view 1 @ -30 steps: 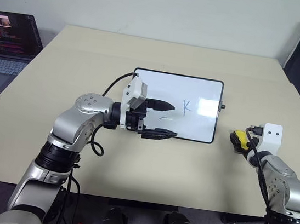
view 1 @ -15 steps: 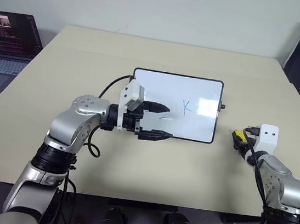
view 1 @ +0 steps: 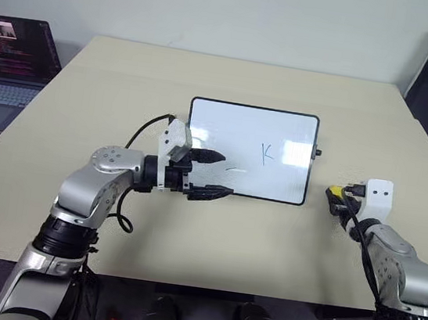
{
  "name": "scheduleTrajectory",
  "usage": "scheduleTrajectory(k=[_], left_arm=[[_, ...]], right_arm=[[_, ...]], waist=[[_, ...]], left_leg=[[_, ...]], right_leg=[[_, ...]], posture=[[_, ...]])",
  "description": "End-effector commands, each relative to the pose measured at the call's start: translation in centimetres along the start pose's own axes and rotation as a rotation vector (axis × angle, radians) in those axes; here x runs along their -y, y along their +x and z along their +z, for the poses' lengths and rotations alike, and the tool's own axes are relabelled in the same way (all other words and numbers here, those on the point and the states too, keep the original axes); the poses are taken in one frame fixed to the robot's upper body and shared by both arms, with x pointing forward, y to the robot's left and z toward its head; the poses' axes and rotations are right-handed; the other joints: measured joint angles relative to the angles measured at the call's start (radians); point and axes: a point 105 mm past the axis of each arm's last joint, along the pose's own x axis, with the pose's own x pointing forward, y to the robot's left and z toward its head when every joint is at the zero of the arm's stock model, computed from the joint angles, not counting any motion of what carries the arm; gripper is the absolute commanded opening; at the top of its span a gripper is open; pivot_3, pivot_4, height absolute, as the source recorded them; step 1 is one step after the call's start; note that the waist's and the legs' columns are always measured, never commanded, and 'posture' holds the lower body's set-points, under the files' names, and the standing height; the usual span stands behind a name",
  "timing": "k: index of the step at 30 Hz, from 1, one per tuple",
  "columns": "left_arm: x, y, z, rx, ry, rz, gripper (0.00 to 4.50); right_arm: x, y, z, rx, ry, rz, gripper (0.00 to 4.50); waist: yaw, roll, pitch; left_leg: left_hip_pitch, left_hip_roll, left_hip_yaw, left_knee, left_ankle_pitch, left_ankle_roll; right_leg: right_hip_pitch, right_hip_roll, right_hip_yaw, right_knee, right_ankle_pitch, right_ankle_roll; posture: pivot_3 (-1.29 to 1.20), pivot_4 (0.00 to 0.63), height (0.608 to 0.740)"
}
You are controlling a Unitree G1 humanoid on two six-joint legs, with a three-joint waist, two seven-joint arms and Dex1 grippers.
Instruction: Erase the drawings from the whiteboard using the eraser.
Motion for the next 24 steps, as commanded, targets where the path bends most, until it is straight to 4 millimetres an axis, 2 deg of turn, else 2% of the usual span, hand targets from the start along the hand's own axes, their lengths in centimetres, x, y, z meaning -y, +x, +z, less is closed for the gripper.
scheduleTrajectory(k=[1, 3, 7, 10, 16, 24], left_arm=[[-0.1, -0.5, 1.2, 0.017, 0.036, 0.051, 4.5], [0.1, -0.4, 1.7, 0.018, 0.037, 0.057, 4.5], [0.0, -0.6, 2.1, 0.004, 0.041, 0.09, 4.5], [-0.4, -0.6, 2.4, -0.003, 0.043, 0.112, 4.5], [-1.3, -1.0, 1.8, -0.047, 0.043, 0.178, 4.5], [-0.5, -2.1, -0.5, -0.15, 0.046, 0.196, 4.5]], right_arm=[[-3.0, -2.2, 2.6, 0.084, -0.071, 0.133, 1.02], [-5.1, -3.7, 3.9, 0.136, -0.078, 0.228, 1.02], [-7.9, -5.8, 5.4, 0.195, -0.117, 0.37, 1.02], [-10.1, -6.2, 6.0, 0.208, -0.211, 0.468, 1.02], [-12.0, -3.5, 8.3, 0.283, -0.348, 0.462, 1.02], [-13.3, 0.5, 9.4, 0.324, -0.449, 0.414, 1.02]], waist=[[0.0, 0.0, 0.0], [0.0, 0.0, 0.0], [0.0, 0.0, 0.0], [-0.001, 0.0, 0.0], [-0.002, 0.0, 0.0], [-0.001, 0.0, 0.0]], left_leg=[[0.0, 0.0, 0.0, 0.0, 0.0, 0.0], [0.0, 0.0, 0.0, 0.001, 0.0, 0.0], [0.0, 0.0, 0.0, 0.001, 0.0, 0.0], [0.0, 0.0, 0.0, 0.001, 0.0, 0.0], [0.001, 0.0, 0.0, 0.002, 0.0, 0.0], [0.0, 0.0, 0.0, -0.001, 0.0, 0.0]], right_leg=[[0.0, 0.0, 0.0, 0.0, 0.0, 0.0], [0.0, 0.0, 0.0, 0.001, 0.0, 0.0], [0.0, 0.0, 0.0, 0.0, 0.0, 0.0], [0.0, 0.0, 0.0, 0.0, 0.0, 0.0], [0.0, 0.0, 0.0, 0.0, 0.0, -0.001], [-0.001, 0.0, 0.0, 0.0, 0.0, 0.0]], posture=[[0.0, 0.15, 0.74], [0.0, 0.15, 0.74], [0.0, 0.15, 0.74], [0.0, 0.15, 0.74], [0.0, 0.15, 0.74], [0.0, 0.15, 0.74]])
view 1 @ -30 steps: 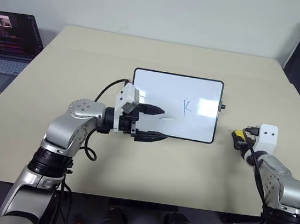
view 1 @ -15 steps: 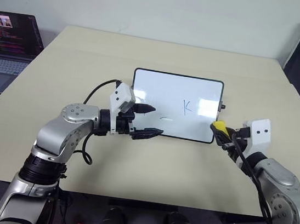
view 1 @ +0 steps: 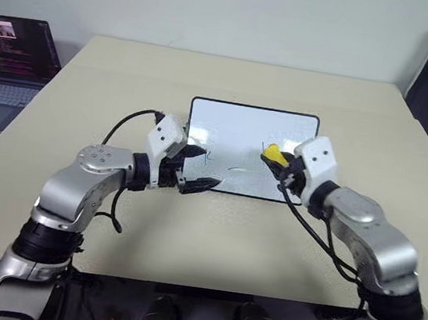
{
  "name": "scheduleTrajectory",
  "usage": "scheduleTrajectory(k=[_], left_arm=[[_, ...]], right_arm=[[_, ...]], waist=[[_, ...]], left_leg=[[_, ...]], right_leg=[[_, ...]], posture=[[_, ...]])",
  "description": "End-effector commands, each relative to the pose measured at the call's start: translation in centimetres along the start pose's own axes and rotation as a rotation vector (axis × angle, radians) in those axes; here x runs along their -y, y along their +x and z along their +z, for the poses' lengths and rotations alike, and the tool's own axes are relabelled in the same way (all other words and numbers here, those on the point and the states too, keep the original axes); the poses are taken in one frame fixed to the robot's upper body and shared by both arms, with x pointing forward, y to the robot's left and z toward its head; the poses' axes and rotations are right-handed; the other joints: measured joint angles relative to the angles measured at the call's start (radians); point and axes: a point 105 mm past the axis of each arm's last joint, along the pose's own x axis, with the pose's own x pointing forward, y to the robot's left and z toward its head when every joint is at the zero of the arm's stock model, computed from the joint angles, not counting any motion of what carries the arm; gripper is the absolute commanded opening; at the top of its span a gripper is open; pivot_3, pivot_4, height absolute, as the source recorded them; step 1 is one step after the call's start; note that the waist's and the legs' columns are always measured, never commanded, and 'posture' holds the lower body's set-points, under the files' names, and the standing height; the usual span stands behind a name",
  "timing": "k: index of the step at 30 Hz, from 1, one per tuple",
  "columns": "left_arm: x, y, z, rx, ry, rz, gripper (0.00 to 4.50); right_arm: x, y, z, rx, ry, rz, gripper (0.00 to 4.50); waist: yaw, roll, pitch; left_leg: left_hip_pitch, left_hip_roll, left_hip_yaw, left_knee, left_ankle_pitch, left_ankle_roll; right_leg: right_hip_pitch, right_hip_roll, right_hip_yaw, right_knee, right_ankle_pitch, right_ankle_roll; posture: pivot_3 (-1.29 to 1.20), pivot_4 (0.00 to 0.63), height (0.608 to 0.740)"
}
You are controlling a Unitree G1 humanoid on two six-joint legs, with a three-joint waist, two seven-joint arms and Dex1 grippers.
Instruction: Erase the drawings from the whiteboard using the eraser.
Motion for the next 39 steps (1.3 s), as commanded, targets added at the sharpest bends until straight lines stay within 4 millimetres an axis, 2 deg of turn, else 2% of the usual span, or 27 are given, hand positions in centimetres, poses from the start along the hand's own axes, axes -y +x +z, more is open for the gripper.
scheduleTrajectory(k=[1, 4, 7, 10, 14, 16, 20, 22, 26, 30, 32, 36, 39], left_arm=[[0.3, -0.6, 0.5, 0.005, 0.051, 0.016, 4.5], [0.1, -0.9, 0.0, -0.007, 0.053, 0.039, 4.5], [0.1, -0.8, 0.0, -0.002, 0.052, 0.038, 4.5], [0.2, -0.9, -0.2, -0.001, 0.054, 0.036, 4.5], [0.1, -0.9, -0.2, 0.015, 0.057, 0.043, 4.5], [0.2, -0.8, -0.1, 0.025, 0.057, 0.043, 4.5], [0.4, -0.5, -0.2, 0.033, 0.052, 0.034, 4.5], [0.4, -0.5, -0.3, 0.035, 0.051, 0.031, 4.5], [0.4, -0.4, -0.3, 0.04, 0.051, 0.025, 4.5], [0.3, -0.2, -0.2, 0.05, 0.05, 0.023, 4.5], [0.3, -0.2, -0.1, 0.053, 0.051, 0.023, 4.5], [0.3, -0.2, -0.1, 0.056, 0.05, 0.021, 4.5], [0.4, -0.1, -0.1, 0.058, 0.049, 0.016, 4.5]], right_arm=[[0.9, 1.2, 1.3, 0.052, -0.096, -0.039, 1.02], [1.7, 2.5, 1.4, 0.051, -0.162, -0.082, 1.02], [1.8, 3.2, 1.1, 0.04, -0.211, -0.081, 1.01], [0.8, 3.6, -0.8, -0.045, -0.248, -0.007, 1.01], [-0.9, 2.5, -3.8, -0.182, -0.274, 0.143, 1.01], [-0.3, 2.4, -3.5, -0.183, -0.282, 0.12, 1.01], [3.4, 3.2, -1.2, -0.116, -0.302, -0.09, 1.01], [4.0, 3.3, -1.0, -0.111, -0.298, -0.122, 1.01], [3.1, 3.2, -2.0, -0.158, -0.282, -0.058, 1.01], [0.1, 1.9, -4.3, -0.259, -0.294, 0.143, 1.01], [-0.3, 1.4, -4.9, -0.289, -0.314, 0.183, 1.01], [1.0, 1.8, -4.1, -0.27, -0.367, 0.109, 1.0], [3.8, 2.7, -2.0, -0.19, -0.426, -0.079, 1.0]], waist=[[0.001, 0.0, 0.0], [0.001, 0.0, 0.0], [0.003, 0.0, 0.0], [0.002, 0.0, 0.0], [0.002, 0.0, 0.0], [0.002, 0.0, 0.0], [0.001, 0.0, 0.0], [0.002, 0.0, 0.0], [0.003, -0.001, 0.0], [0.003, -0.001, 0.0], [0.002, -0.001, 0.0], [-0.001, -0.001, 0.0], [-0.002, -0.001, 0.0]], left_leg=[[0.0, 0.0, 0.0, 0.0, 0.0, 0.0], [0.0, 0.0, 0.0, 0.0, 0.0, 0.0], [0.0, 0.0, 0.0, 0.001, 0.0, 0.0], [0.0, 0.0, 0.0, 0.001, 0.0, 0.0], [0.0, 0.0, 0.0, 0.001, 0.0, 0.0], [0.001, 0.0, 0.0, 0.002, 0.0, 0.0], [0.002, 0.0, 0.0, 0.007, 0.0, 0.0], [0.001, 0.0, 0.0, 0.011, 0.0, 0.0], [0.001, 0.0, 0.0, 0.013, 0.0, 0.0], [0.001, 0.0, 0.0, 0.013, 0.0, 0.0], [0.001, 0.0, 0.0, 0.013, 0.0, 0.0], [0.002, 0.0, 0.0, 0.014, 0.0, 0.0], [0.002, 0.0, 0.0, 0.015, 0.0, 0.0]], right_leg=[[0.0, 0.0, 0.0, 0.0, 0.0, 0.0], [0.0, 0.0, 0.0, 0.0, 0.0, 0.0], [0.0, 0.0, 0.0, 0.001, 0.0, 0.0], [0.0, 0.0, 0.0, 0.0, 0.0, 0.0], [0.0, 0.0, 0.0, 0.001, 0.0, 0.001], [0.001, 0.0, 0.0, 0.002, 0.0, 0.0], [0.002, 0.0, 0.0, 0.005, 0.001, -0.001], [0.001, 0.0, 0.001, 0.009, 0.001, -0.001], [0.002, 0.0, 0.001, 0.01, 0.001, -0.001], [0.002, 0.0, 0.001, 0.01, 0.001, -0.001], [0.001, 0.0, 0.001, 0.01, 0.0, -0.001], [0.001, 0.0, 0.001, 0.011, 0.0, -0.001], [0.001, 0.0, 0.001, 0.011, 0.0, -0.001]], posture=[[0.0, 0.15, 0.74], [0.0, 0.15, 0.74], [0.0, 0.15, 0.74], [0.0, 0.15, 0.74], [0.0, 0.15, 0.74], [0.0, 0.15, 0.74], [0.0, 0.15, 0.74], [0.0, 0.15, 0.74], [0.0, 0.15, 0.74], [0.0, 0.15, 0.74], [0.0, 0.15, 0.74], [0.0, 0.15, 0.74], [0.0, 0.15, 0.74]])
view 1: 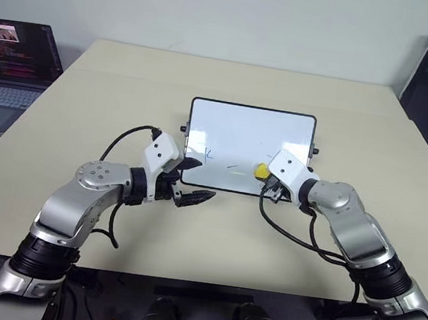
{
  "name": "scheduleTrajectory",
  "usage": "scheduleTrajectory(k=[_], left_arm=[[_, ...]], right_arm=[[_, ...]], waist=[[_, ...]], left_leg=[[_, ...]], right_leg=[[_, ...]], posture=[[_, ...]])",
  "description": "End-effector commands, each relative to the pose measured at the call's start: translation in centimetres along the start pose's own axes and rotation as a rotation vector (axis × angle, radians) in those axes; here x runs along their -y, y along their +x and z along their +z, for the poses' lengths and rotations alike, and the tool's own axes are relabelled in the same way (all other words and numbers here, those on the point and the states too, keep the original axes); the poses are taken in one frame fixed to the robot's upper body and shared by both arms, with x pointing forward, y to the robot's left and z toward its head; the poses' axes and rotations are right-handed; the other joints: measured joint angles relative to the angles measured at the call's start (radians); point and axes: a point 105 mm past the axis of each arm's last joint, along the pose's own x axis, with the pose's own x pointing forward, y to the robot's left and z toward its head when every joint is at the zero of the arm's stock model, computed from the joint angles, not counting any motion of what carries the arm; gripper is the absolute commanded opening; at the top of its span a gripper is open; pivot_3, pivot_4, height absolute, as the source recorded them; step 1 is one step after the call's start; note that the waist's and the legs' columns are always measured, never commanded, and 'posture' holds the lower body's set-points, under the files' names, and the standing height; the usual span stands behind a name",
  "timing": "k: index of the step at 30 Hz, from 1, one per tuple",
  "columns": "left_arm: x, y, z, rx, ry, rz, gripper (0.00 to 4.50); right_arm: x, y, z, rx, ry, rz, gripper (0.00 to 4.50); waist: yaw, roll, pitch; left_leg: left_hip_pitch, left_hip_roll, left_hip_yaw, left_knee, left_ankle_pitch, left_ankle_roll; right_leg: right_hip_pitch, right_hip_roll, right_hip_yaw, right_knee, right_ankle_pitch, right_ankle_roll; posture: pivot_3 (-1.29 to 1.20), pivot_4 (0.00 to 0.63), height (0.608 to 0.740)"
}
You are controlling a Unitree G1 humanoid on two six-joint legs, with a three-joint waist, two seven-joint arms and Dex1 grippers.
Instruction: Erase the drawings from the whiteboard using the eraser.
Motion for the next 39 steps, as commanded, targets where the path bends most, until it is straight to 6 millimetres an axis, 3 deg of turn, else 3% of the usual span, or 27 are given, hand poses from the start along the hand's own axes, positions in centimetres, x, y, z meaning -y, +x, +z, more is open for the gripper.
scheduleTrajectory(k=[1, 4, 8, 11, 15, 19, 22, 39], left_arm=[[0.0, -0.1, 1.3, 0.042, 0.046, 0.0, 4.5], [0.0, -0.1, 1.3, 0.044, 0.045, -0.001, 4.5], [0.1, 0.0, 1.4, 0.046, 0.046, -0.004, 4.5], [0.0, 0.0, 1.5, 0.049, 0.048, -0.002, 4.5], [-0.1, 0.0, 1.7, 0.052, 0.049, -0.003, 4.5], [-0.1, 0.1, 1.8, 0.053, 0.051, -0.005, 4.5], [0.0, 0.2, 1.8, 0.054, 0.053, -0.007, 4.5], [0.2, 0.2, 1.9, 0.053, 0.054, -0.01, 4.5]], right_arm=[[4.8, -0.3, 0.5, 0.003, -0.039, -0.251, 1.0], [4.5, -0.2, -0.1, -0.019, -0.033, -0.227, 1.0], [0.7, -0.3, -2.3, -0.101, -0.031, -0.008, 1.0], [-0.2, -0.7, -2.9, -0.127, -0.042, 0.045, 1.0], [0.7, -0.6, -2.6, -0.122, -0.067, 0.005, 1.0], [3.4, 0.5, -0.1, -0.032, -0.084, -0.154, 1.0], [4.4, 1.1, 1.0, -0.003, -0.084, -0.198, 1.0], [3.9, 2.8, 3.4, 0.095, -0.076, -0.182, 1.0]], waist=[[-0.001, 0.0, 0.0], [0.002, 0.0, 0.0], [0.003, -0.001, -0.001], [0.001, -0.001, -0.001], [-0.001, -0.001, -0.001], [-0.009, -0.002, 0.0], [-0.017, -0.002, 0.0], [-0.028, -0.002, 0.0]], left_leg=[[0.0, 0.0, 0.0, 0.0, 0.0, 0.0], [0.0, 0.0, 0.0, 0.001, 0.0, 0.0], [0.0, 0.0, 0.0, 0.0, 0.0, 0.0], [0.0, 0.0, 0.0, -0.001, 0.0, 0.0], [0.001, 0.0, 0.0, 0.0, 0.0, 0.0], [0.002, 0.0, 0.0, 0.0, 0.0, 0.0], [0.002, 0.0, 0.0, 0.0, 0.0, 0.0], [0.003, 0.0, 0.0, -0.004, 0.0, 0.0]], right_leg=[[0.0, 0.0, 0.0, 0.0, 0.0, 0.0], [0.0, 0.0, 0.001, 0.0, 0.0, 0.0], [0.001, 0.0, 0.0, 0.0, 0.0, 0.0], [0.0, 0.0, 0.0, 0.0, 0.0, 0.0], [0.0, 0.0, 0.0, 0.0, 0.0, 0.0], [0.0, 0.0, 0.001, -0.001, 0.0, 0.0], [0.0, -0.001, 0.001, -0.001, 0.0, 0.0], [-0.001, 0.0, 0.001, 0.002, 0.0, 0.0]], posture=[[0.0, 0.15, 0.74], [0.0, 0.15, 0.74], [0.0, 0.15, 0.74], [0.0, 0.15, 0.74], [0.0, 0.15, 0.74], [0.0, 0.15, 0.74], [0.0, 0.15, 0.74], [0.0, 0.15, 0.74]])
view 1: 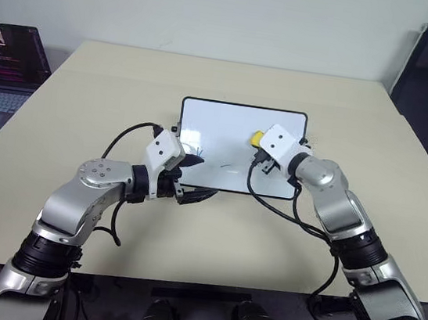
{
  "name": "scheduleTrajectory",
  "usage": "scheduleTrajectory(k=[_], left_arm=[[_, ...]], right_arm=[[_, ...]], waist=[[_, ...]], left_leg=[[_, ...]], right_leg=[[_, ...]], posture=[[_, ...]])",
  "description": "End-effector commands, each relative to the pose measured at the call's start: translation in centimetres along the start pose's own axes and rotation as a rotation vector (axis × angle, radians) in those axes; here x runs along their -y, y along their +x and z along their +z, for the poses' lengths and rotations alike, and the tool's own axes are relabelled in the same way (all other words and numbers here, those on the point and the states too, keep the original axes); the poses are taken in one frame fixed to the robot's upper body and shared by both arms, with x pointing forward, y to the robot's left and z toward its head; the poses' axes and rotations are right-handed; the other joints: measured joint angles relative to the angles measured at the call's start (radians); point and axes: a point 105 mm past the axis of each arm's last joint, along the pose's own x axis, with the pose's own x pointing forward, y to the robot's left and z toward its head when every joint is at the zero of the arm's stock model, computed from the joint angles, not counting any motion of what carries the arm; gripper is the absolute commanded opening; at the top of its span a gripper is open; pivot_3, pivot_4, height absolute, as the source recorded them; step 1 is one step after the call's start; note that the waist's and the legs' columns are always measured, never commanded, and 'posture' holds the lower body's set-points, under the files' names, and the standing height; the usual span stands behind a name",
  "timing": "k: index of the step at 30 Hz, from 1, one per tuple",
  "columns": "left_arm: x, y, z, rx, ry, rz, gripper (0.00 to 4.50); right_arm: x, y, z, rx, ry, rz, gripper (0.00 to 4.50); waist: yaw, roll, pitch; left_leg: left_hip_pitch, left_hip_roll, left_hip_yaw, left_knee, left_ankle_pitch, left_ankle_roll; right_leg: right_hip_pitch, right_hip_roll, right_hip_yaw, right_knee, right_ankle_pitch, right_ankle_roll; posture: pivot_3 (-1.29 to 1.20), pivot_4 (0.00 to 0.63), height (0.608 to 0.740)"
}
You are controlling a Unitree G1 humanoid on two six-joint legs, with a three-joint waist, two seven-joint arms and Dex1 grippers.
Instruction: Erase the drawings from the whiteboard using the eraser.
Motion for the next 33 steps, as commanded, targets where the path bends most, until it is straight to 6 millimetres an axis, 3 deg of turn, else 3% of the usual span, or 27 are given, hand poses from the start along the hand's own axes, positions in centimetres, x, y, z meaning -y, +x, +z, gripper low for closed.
scheduleTrajectory(k=[1, 4, 10, 14, 18, 24, 28, 33], left_arm=[[0.1, 0.0, 1.3, 0.03, 0.041, -0.006, 4.5], [0.1, 0.0, 1.3, 0.03, 0.042, -0.006, 4.5], [0.0, 0.1, 1.3, 0.032, 0.041, -0.007, 4.5], [-0.1, 0.1, 1.2, 0.031, 0.039, -0.008, 4.5], [-0.2, 0.1, 1.2, 0.032, 0.035, -0.003, 4.5], [-1.1, -1.0, 0.9, 0.044, -0.004, 0.071, 4.5], [-2.0, -2.7, 0.2, 0.038, -0.007, 0.143, 4.5], [-1.7, -4.4, -0.8, 0.006, -0.017, 0.167, 4.5]], right_arm=[[0.9, 0.1, -0.6, -0.027, 0.011, -0.036, 1.0], [0.8, -0.6, -2.1, -0.078, 0.043, -0.029, 1.0], [0.2, -3.9, -5.5, -0.183, 0.063, -0.002, 1.0], [-0.5, -5.3, -6.6, -0.222, 0.045, 0.006, 1.0], [-0.4, -5.5, -5.3, -0.177, 0.085, -0.015, 1.0], [0.0, -6.2, -0.5, 0.057, 0.202, -0.016, 1.0], [-2.3, -7.8, 1.2, 0.203, 0.29, 0.076, 1.0], [-5.0, -9.1, 1.0, 0.234, 0.31, 0.163, 0.99]], waist=[[0.0, 0.0, 0.0], [0.001, 0.0, 0.0], [0.022, 0.0, 0.0], [0.026, 0.0, 0.0], [0.027, -0.001, 0.0], [0.025, 0.0, 0.001], [0.03, 0.0, 0.001], [0.031, 0.0, 0.001]], left_leg=[[0.0, 0.0, 0.0, 0.0, 0.0, 0.0], [0.0, 0.0, 0.0, 0.0, 0.0, 0.0], [-0.001, -0.001, 0.0, 0.0, 0.0, 0.0], [-0.001, -0.001, 0.001, 0.0, 0.0, -0.001], [-0.001, -0.001, 0.001, 0.0, 0.0, -0.001], [-0.005, -0.001, 0.001, -0.001, 0.0, -0.001], [-0.011, 0.0, 0.0, -0.009, 0.0, -0.001], [-0.011, 0.0, -0.002, -0.012, -0.003, -0.005]], right_leg=[[0.0, 0.0, 0.0, 0.0, 0.0, 0.0], [0.0, 0.0, 0.001, -0.001, 0.0, 0.0], [0.0, -0.001, 0.0, -0.003, 0.0, 0.0], [0.0, -0.001, 0.0, -0.004, 0.0, 0.0], [-0.001, -0.002, 0.0, -0.004, 0.0, 0.0], [-0.005, -0.002, 0.0, -0.004, 0.0, 0.0], [-0.011, -0.001, -0.002, -0.004, -0.001, 0.003], [-0.012, -0.001, -0.003, -0.003, -0.006, 0.005]], posture=[[0.0, 0.15, 0.74], [0.0, 0.15, 0.74], [0.0, 0.15, 0.74], [0.0, 0.15, 0.74], [0.0, 0.15, 0.74], [0.0, 0.15, 0.74], [0.0, 0.15, 0.74], [0.0, 0.15, 0.74]])
